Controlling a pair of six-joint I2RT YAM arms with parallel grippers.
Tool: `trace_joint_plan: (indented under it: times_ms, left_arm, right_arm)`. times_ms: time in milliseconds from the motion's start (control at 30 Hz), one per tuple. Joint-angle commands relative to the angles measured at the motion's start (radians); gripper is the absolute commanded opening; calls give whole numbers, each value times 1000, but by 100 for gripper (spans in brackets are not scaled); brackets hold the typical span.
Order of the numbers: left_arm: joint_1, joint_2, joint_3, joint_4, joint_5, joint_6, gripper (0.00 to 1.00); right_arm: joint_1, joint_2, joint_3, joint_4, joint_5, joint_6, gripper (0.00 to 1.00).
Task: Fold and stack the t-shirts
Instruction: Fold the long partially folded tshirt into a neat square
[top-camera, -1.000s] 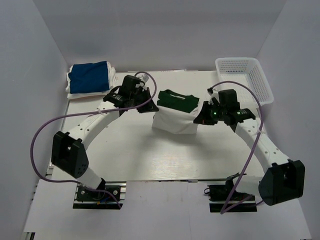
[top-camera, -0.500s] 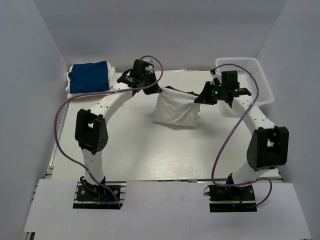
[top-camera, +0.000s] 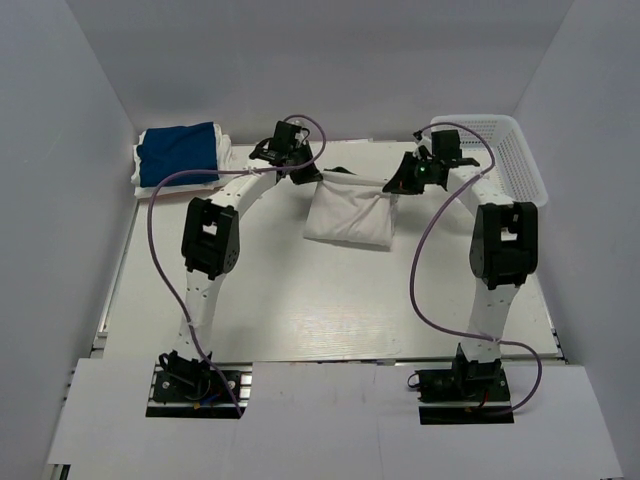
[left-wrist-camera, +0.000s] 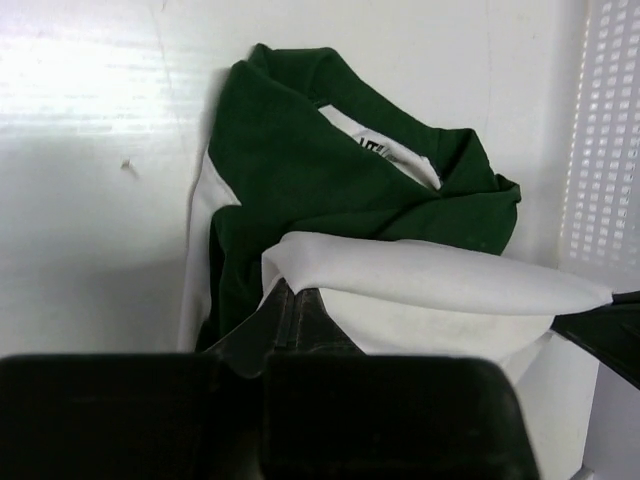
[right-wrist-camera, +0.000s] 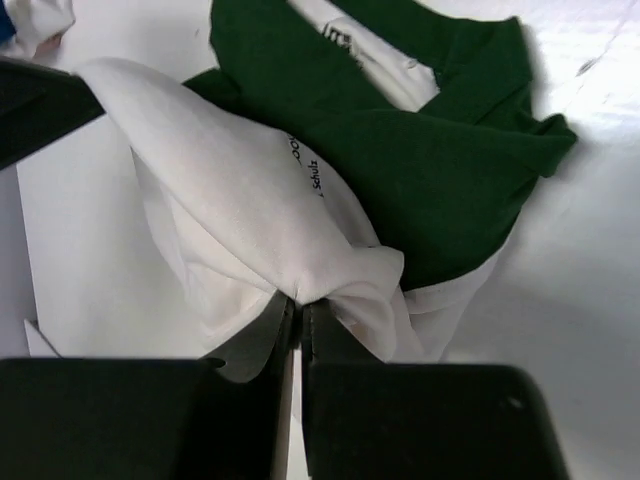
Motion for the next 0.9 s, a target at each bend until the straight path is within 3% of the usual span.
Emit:
trace_joint_plan:
  times_ms: [0,33,67,133,167,200,233,267,433,600,700,867]
  left_arm:
    - [25,30,99,81,24,-3,0]
    - [25,61,108,107,34,-3,0]
    - [25,73,117,121,44,-3,0]
    - [25,96,133,132,45,-28,0]
    - [25,119,165,132,54,-28,15]
    - [25,119,182,132,54,-37,36]
    - [34,130,196,132,66,-37,81]
    - [34,130,206,132,75,-37,100]
    - [34,46,147,164,66,-37,100]
    - [-1,-26,73,180,93,-28,100]
    - [-10,-26,55,221,161,-41,100]
    - [-20,113,116,267,215,-51,100]
  right_arm:
    - [-24,49,113,78,68,38,0]
    - [-24,75,127,75,109,48,0]
    - [-25,102,141,75,109,51,32]
    - [-24,136,199,63,129,46,46]
    - [-21,153,224,60,132,35,56]
    - [-22,162,239,37,134,34,71]
    - [-21,159,265,29,134,26,82]
    - [-16,159,279,28,125,16,90]
    - [7,49,261,21,99,-49,90]
    - [21,-83,48,93,-21,1,90]
    - [28,-126,-39,194,-67,35,90]
    - [35,-43,-25,288,-105,95,90]
